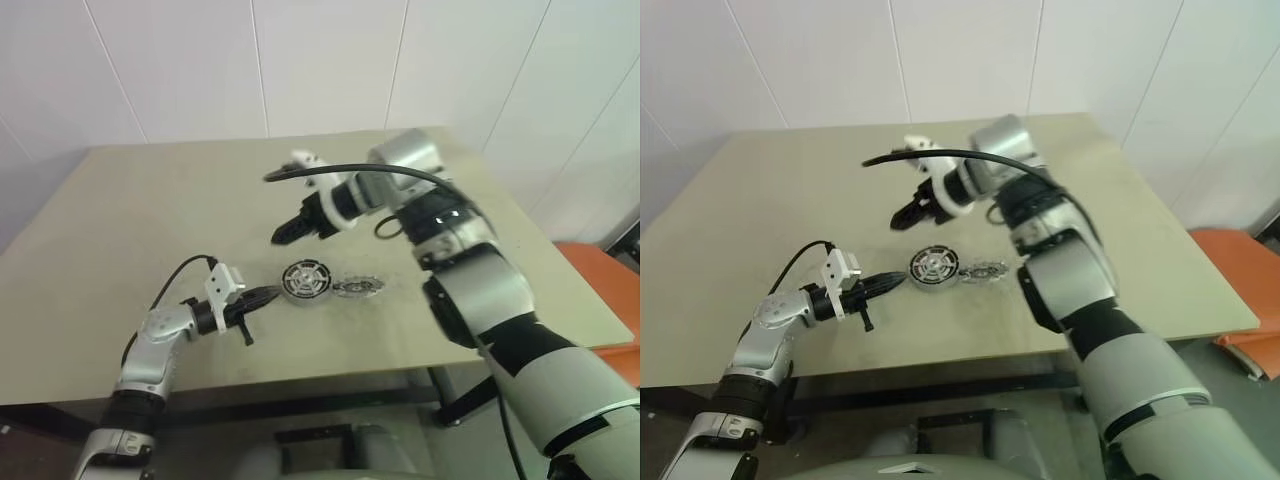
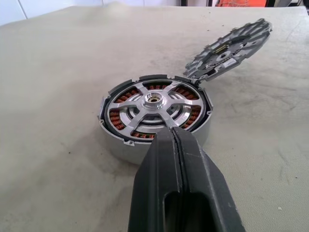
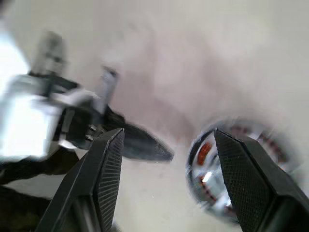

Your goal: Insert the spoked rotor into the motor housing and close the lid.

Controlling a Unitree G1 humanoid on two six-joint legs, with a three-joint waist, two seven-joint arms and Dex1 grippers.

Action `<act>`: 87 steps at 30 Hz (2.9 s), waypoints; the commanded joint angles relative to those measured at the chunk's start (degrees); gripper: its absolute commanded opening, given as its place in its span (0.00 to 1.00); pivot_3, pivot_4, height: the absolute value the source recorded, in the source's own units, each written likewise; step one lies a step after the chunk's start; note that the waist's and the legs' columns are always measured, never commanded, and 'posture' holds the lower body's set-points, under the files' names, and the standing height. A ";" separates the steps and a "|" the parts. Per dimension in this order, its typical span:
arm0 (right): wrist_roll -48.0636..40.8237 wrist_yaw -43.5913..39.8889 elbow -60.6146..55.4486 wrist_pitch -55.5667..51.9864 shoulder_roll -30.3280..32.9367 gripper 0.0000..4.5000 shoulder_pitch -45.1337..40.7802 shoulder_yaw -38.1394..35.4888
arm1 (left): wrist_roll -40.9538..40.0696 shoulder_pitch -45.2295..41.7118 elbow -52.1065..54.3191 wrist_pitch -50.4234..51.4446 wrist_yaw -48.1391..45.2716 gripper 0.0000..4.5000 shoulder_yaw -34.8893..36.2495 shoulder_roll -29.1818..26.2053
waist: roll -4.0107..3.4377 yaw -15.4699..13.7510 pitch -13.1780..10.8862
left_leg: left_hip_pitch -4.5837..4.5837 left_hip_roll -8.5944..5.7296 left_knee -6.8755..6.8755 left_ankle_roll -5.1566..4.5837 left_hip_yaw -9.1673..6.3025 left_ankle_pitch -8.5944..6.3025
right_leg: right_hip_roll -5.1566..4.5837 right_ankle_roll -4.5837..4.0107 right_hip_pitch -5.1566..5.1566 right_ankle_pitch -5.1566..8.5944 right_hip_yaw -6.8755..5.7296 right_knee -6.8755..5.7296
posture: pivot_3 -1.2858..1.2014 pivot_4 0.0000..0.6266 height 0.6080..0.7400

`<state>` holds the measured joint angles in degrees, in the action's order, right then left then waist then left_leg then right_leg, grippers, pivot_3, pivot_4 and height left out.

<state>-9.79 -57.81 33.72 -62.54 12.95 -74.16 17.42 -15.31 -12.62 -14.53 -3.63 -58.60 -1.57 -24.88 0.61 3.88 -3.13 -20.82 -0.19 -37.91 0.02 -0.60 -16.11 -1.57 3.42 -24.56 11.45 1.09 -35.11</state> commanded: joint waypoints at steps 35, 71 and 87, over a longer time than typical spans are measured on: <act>11.17 -26.04 -27.17 32.42 31.79 0.01 28.88 9.28 | -9.56 -0.40 8.43 10.63 -2.93 0.00 4.54 -4.14 | -0.17 -0.53 -0.29 | 0.35 0.02 0.00 -0.08 0.27 -0.05 | 0.01 -0.01 0.07 0.08 0.31 -0.08 | 0.52 0.00 1.00; 6.55 5.30 -25.23 23.38 7.24 0.01 33.04 0.24 | -9.04 -2.21 6.66 10.04 -2.17 0.00 4.27 -3.54 | -0.15 -1.32 -0.27 | 0.31 0.02 0.02 -0.10 0.29 -0.04 | 0.00 -0.04 0.08 0.05 0.34 -0.10 | 0.52 0.00 1.00; 13.56 19.83 -11.19 38.59 5.85 0.01 28.01 -0.95 | -7.90 -4.90 3.39 8.49 -2.93 0.00 3.29 -2.46 | -0.13 -1.34 -0.26 | 0.33 0.02 0.02 -0.10 0.29 -0.04 | 0.04 -0.04 0.09 0.04 0.33 -0.10 | 0.52 0.00 1.00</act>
<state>1.48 -39.28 21.50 -27.46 17.98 -44.81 15.65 -23.17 -16.05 -11.28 5.81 -61.26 1.17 -27.16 0.48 2.53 -3.39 -20.50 -0.17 -37.89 -0.09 -0.31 -16.16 -1.53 3.38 -24.46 11.49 1.42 -35.20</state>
